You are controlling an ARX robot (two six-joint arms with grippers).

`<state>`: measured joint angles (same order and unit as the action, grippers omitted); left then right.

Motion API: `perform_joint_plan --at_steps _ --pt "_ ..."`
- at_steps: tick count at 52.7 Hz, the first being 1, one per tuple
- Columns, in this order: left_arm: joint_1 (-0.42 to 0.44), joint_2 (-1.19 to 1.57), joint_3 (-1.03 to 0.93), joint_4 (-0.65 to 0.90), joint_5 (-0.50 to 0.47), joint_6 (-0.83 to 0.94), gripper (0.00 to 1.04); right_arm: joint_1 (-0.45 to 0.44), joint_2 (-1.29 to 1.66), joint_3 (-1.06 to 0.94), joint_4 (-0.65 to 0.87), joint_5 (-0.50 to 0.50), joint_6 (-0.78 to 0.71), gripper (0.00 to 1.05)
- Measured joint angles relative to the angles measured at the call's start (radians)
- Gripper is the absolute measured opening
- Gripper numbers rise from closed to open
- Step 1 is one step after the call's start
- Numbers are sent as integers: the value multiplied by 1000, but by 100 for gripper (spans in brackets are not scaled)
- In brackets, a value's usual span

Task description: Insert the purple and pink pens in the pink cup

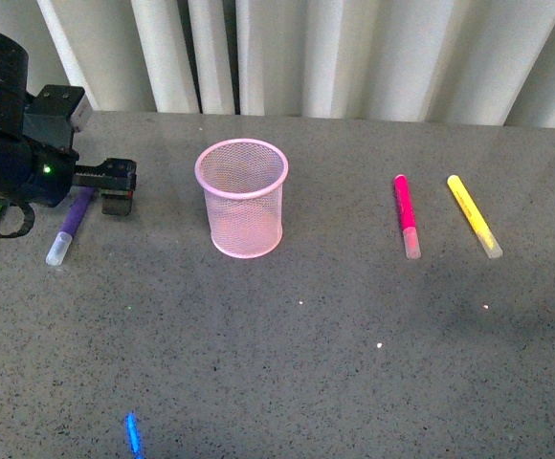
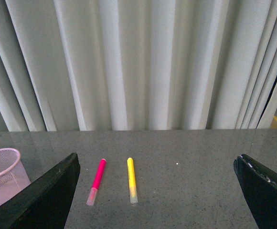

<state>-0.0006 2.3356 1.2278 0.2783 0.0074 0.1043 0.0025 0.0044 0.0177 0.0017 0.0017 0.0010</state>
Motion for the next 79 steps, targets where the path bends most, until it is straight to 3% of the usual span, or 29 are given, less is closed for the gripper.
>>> perform_joint_plan --at_steps 13,20,27,40,54,65,72,79 --pt "-3 8 9 -3 3 0 56 0 0 0 0 0 0 98" --pt "-2 8 1 5 7 0 28 0 0 0 0 0 0 98" --pt "-3 1 -11 13 11 0 14 0 0 0 0 0 0 98" --pt "-2 -59 -61 1 17 -84 13 0 0 0 0 0 0 98" --pt "-45 -272 -167 225 56 -248 13 0 0 0 0 0 0 98" --pt "-270 -383 -341 700 -68 -452 13 0 0 0 0 0 0 98" --pt "-391 -342 -370 886 -180 -476 13 0 0 0 0 0 0 98" --pt "-445 -303 -365 946 -239 -475 13 0 0 0 0 0 0 98"
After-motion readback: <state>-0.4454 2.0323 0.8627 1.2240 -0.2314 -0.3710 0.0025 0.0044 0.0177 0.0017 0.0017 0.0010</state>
